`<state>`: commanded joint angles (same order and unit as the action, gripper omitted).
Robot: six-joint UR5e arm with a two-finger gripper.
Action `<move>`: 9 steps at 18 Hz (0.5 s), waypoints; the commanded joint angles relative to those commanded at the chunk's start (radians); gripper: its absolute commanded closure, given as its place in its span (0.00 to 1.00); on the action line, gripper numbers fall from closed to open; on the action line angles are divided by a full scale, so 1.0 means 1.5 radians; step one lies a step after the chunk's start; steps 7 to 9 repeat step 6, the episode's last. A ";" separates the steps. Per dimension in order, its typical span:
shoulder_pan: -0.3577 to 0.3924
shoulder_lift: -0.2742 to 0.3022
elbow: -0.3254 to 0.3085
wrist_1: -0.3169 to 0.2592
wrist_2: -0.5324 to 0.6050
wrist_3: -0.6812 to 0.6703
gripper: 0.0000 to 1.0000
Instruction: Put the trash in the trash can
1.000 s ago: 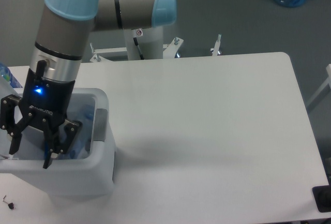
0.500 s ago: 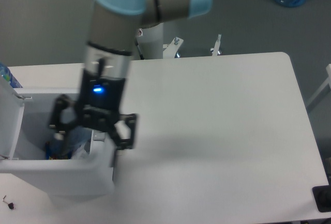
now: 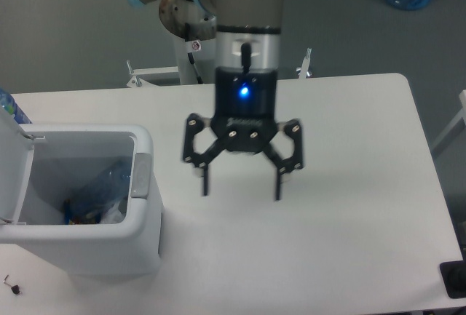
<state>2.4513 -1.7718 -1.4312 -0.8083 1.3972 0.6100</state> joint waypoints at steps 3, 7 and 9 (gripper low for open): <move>0.002 0.010 0.001 -0.044 0.036 0.083 0.00; 0.010 0.022 -0.001 -0.063 0.046 0.114 0.00; 0.010 0.022 -0.001 -0.063 0.046 0.114 0.00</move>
